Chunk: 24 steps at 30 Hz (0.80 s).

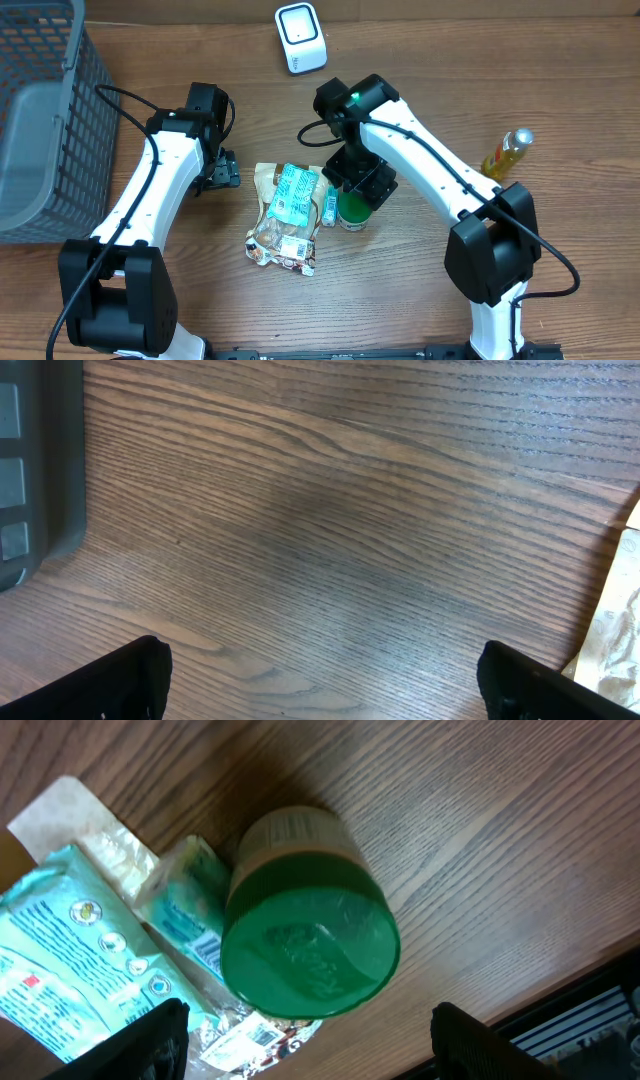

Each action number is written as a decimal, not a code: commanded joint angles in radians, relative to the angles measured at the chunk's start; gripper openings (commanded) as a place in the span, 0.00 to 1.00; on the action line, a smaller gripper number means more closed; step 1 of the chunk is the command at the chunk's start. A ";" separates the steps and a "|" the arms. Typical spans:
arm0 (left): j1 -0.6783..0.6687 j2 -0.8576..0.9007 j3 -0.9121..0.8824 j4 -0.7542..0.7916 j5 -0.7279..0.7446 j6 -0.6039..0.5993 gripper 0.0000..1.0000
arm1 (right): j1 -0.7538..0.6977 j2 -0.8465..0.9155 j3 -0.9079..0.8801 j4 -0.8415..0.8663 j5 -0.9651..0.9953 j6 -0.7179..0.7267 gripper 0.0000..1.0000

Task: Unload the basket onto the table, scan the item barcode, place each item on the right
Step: 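Lower the open right gripper around the green-lidded jar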

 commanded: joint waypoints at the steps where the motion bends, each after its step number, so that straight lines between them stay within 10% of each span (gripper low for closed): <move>1: 0.002 -0.019 0.018 0.001 -0.013 -0.013 1.00 | 0.020 -0.002 -0.003 -0.002 0.020 0.000 0.76; 24: 0.002 -0.019 0.018 0.001 -0.013 -0.013 1.00 | 0.025 -0.001 -0.132 0.079 0.042 0.000 0.81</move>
